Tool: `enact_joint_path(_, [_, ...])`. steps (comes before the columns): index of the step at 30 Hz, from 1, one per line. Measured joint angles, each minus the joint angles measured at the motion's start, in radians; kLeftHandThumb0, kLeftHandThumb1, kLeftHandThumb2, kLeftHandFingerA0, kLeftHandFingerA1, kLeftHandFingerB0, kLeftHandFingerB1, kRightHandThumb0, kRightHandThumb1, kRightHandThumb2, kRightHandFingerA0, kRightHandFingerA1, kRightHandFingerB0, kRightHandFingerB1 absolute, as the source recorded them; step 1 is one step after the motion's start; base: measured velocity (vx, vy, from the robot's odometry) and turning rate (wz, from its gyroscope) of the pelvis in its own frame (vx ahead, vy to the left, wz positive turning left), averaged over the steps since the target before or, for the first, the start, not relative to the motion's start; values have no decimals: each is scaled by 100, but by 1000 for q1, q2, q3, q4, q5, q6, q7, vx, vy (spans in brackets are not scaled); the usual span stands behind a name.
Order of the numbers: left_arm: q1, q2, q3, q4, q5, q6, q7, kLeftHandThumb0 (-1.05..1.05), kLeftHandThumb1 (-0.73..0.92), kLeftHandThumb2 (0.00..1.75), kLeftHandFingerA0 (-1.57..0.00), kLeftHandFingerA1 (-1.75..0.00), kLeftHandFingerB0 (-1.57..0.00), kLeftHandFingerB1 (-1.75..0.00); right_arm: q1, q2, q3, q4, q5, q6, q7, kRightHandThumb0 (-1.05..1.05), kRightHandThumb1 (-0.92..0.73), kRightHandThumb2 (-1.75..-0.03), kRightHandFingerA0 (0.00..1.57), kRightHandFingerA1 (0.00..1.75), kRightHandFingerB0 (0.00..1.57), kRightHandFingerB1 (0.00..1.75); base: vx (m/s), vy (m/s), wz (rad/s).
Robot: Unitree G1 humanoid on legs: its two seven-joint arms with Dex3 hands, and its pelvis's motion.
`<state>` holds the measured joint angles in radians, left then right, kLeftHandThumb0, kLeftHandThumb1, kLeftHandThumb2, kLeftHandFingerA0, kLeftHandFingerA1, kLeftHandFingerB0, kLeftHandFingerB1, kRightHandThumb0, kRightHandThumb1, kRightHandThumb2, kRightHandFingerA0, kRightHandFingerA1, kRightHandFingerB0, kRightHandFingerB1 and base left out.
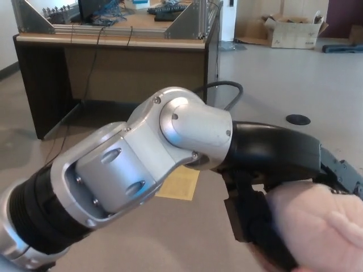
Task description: The robot extends its left hand to pick up an emotional support dumpling from the palm of a person and brings its hand down by its side. Then it extends its arm again to hand the dumpling back to the person.
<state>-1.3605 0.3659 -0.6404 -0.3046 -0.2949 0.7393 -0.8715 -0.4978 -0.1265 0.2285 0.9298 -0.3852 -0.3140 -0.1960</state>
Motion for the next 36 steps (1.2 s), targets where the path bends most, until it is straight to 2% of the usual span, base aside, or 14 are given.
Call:
enact_joint_path(5, [-12,-6,-6,6,-1,12,-27,-55,42,64,0,0,0,0,5,4,7,-80,-20,84,-6,-50,-70,-61,60,64,69,43,0,0,0])
enact_joint_path(6, [-14,-5,-6,6,-1,12,-33,-53,46,54,0,-2,0,0,8,4,8,-92,-23,99,-7,-50,-70,-61,60,64,69,43,0,0,0])
enact_joint_path(10, [-15,2,-6,-1,2,12,-56,-53,45,54,0,-4,0,-1,20,4,13,-137,-41,168,-9,-50,-70,-61,60,64,69,43,0,0,0])
enact_joint_path(11, [-15,5,-6,-3,3,12,-61,-61,37,70,0,-9,0,0,23,4,14,-148,-45,186,-9,-50,-70,-61,60,64,69,43,0,0,0])
enact_joint_path(22, [-33,23,-5,23,20,15,-120,-59,39,70,0,-2,0,-5,39,5,24,-211,-66,313,-9,-50,-70,-61,60,64,69,43,0,0,0])
enact_joint_path(23, [-38,25,-3,31,21,15,-125,-24,12,74,-1,-48,0,-46,40,5,24,-215,-67,320,-9,-50,-70,-61,60,64,69,43,0,0,0])
enact_joint_path(24, [-41,25,-2,34,23,15,-128,-15,5,71,-16,-50,-14,-48,41,5,25,-217,-67,324,-9,-50,-70,-61,60,64,69,43,0,0,0])
enact_joint_path(25, [-47,28,7,46,25,13,-131,-15,5,71,-16,-50,-14,-48,41,6,25,-220,-68,329,-9,-50,-70,-61,60,64,69,43,0,0,0])
enact_joint_path(26, [-56,32,28,62,26,9,-133,-91,41,64,0,0,0,0,41,6,26,-222,-69,333,-9,-27,-66,-59,83,56,56,41,0,0,0])
enact_joint_path(29, [-92,53,90,96,36,4,-131,-91,41,64,0,0,0,0,40,8,3,-185,-48,284,-6,-27,-66,-59,83,56,56,41,0,0,0])
enact_joint_path(30, [-94,53,96,100,37,4,-131,-83,46,56,0,0,0,0,39,8,-3,-176,-42,269,-5,-45,-58,-86,70,61,45,50,0,0,0])
enact_joint_path(31, [-96,56,106,111,37,2,-131,-68,44,54,0,0,0,0,37,9,-8,-158,-36,248,-4,-53,-58,-88,70,61,44,51,0,0,0])
enact_joint_path(32, [-104,64,121,127,37,0,-132,-68,45,54,0,0,0,0,33,9,-13,-137,-30,227,-1,-48,-71,-62,77,52,50,36,0,0,0])
enact_joint_path(36, [-151,115,199,189,37,-5,-141,-66,45,54,0,0,0,0,25,9,-36,-59,-6,160,13,-47,-72,-62,80,49,51,36,0,0,0])
